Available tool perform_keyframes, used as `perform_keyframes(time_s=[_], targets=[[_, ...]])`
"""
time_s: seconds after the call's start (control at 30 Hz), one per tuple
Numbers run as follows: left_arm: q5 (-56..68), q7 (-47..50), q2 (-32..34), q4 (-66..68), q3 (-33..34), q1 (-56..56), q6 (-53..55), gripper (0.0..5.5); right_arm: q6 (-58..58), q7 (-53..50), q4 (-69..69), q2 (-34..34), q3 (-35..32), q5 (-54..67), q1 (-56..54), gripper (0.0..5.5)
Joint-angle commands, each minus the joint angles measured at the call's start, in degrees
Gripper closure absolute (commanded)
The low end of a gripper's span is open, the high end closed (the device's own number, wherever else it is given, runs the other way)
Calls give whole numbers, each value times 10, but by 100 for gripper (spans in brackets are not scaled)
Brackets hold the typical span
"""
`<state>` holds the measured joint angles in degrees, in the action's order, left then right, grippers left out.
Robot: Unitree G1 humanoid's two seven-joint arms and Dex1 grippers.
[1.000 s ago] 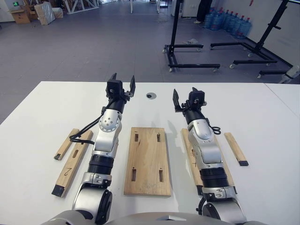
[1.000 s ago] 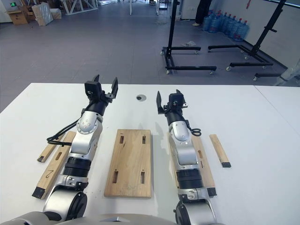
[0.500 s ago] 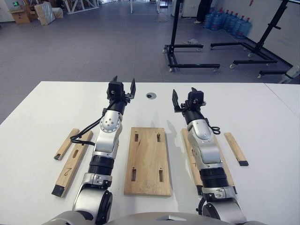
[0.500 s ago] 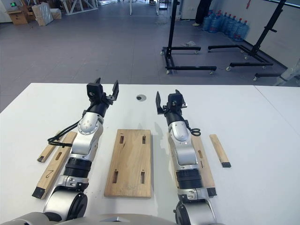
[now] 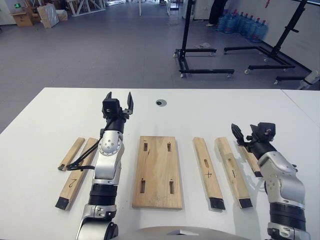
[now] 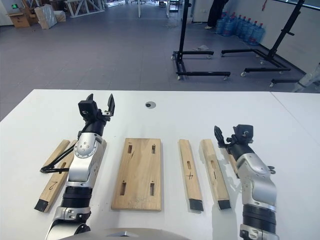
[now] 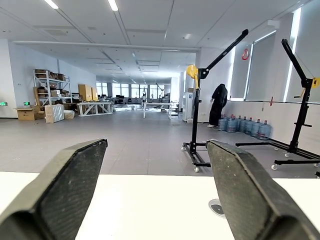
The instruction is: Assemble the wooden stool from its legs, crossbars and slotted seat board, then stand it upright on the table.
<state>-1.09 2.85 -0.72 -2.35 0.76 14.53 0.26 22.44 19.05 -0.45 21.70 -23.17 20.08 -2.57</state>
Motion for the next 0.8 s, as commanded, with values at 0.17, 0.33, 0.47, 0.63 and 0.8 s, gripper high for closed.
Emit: perform_keyframes(time_s=[0.17, 0.33, 0.47, 0.63, 0.8], targets=[[-9, 17, -13, -28, -8, -23, 12, 187, -5, 39, 62, 40, 3, -16, 67, 150], [-15, 35, -28, -53, -14, -53, 12, 183, 41, 54, 53, 70, 41, -42, 98, 173], [-14, 47, -36, -71, -12, -65, 17, 183, 113, 63, 83, 113, 74, -70, 116, 248], [-15, 61, -40, -80, -16, -74, 18, 183, 206, 82, 42, 124, 86, -34, 122, 329], [-11, 70, -41, -82, -15, -76, 17, 183, 279, 81, -26, 122, 114, -17, 147, 419]])
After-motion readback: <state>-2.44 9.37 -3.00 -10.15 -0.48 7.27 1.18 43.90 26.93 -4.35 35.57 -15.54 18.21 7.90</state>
